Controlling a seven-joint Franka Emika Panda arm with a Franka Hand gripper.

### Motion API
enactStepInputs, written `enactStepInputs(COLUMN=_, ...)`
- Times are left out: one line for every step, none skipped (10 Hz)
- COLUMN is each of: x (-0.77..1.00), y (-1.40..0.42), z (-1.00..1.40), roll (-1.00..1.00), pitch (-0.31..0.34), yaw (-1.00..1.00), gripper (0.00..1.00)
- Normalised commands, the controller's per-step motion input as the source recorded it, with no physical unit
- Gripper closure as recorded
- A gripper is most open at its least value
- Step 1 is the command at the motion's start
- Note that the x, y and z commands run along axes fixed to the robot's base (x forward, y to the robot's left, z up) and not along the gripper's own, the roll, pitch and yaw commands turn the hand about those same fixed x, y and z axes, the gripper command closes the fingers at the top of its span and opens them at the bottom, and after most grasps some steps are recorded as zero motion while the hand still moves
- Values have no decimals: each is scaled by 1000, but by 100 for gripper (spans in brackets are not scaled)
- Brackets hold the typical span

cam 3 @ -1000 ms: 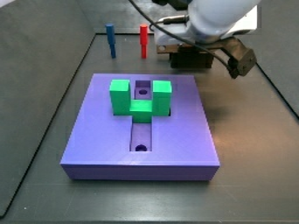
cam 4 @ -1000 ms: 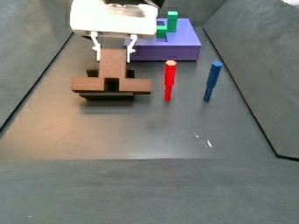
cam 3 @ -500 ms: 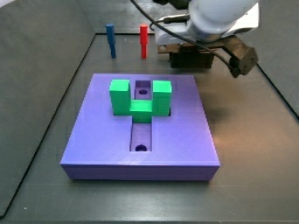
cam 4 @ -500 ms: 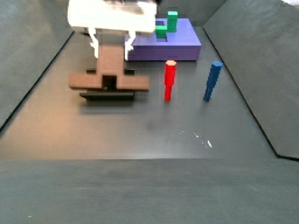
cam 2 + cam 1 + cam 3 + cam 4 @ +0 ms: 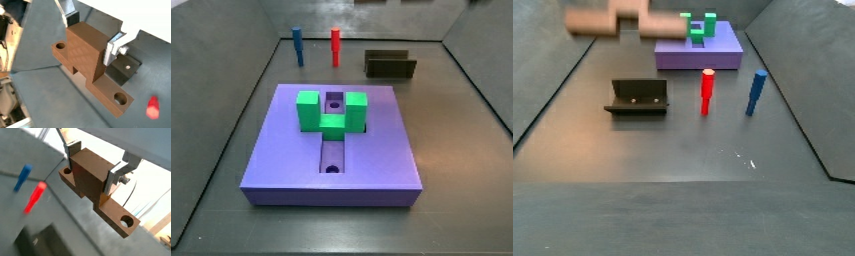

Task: Pick up the brown object. Move up. Place the brown object on the fixture. Regrasp the brown object. Move to above the board. Insert the brown object.
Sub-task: Move to above the board.

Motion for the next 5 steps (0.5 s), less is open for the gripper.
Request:
enactStepInputs(x=-15, y=10, z=955, roll=-12, pitch=44, yaw=25, gripper=100)
enactStepInputs(x=-5, y=-1, z=702, roll=-4, pitch=51, yaw=29, gripper=100)
enactStepInputs(x=24, y=-11, z=343, roll=1, pitch=63, yaw=31, gripper=100)
enactStepInputs(x=31, y=-14, z=221, roll=-8, pitch=75, yaw=31, gripper=100)
enactStepInputs(x=-871, y=-1400, z=279, roll=-1000, pitch=119, yaw=-162, gripper=100)
